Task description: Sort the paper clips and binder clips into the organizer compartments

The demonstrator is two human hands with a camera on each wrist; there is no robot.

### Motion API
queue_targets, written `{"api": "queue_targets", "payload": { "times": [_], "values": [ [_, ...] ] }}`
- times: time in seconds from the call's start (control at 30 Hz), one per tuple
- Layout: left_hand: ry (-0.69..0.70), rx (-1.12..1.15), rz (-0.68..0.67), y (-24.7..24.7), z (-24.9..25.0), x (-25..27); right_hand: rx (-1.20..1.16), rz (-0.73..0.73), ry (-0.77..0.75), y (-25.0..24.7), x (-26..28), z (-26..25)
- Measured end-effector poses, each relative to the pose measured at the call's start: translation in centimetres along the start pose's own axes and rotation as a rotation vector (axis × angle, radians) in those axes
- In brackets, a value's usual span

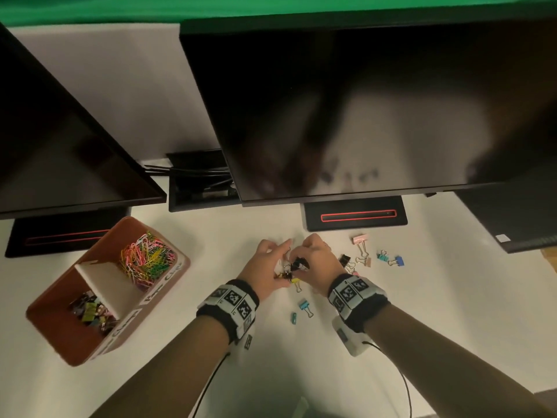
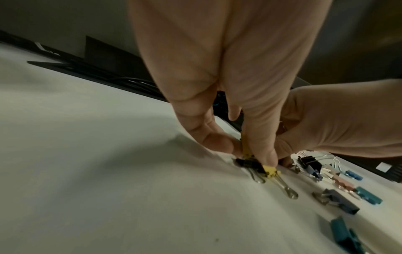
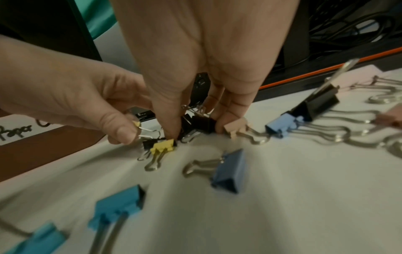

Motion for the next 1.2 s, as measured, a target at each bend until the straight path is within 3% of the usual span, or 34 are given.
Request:
{"api": "queue_targets", "payload": {
  "times": [0.17,0.4,0.77,1.2],
  "values": [
    [0.034,-0.075,-0.034,-0.1,0.5,-0.8,-0.019,0.057,0.038,-0.7,0.0,1.4],
    [0.007,-0.075,-0.020,-0.2,0.3,-1.0,0.053,-0.001,-0.005,-0.6,-0.3,0.8],
    [0.008,-0.073,0.065,0.5,0.0,-0.4,0.021,-0.031,-0.020,0.2,-0.7,0.3],
    [-0.022,-0.050,0.146,-0.1,-1.1,-0.6,-0.088,-0.026,0.078,-0.1,-0.5,1.5]
  ]
}}
Point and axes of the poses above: each hand's wrist, its own x-axis away from the middle knuckle, its own y-axis out of the palm, z = x × y, the point moved 3 cm from there along -x, towards the middle knuckle, and after that the axes turned 5 degrees about z, right-handed, at the moved point
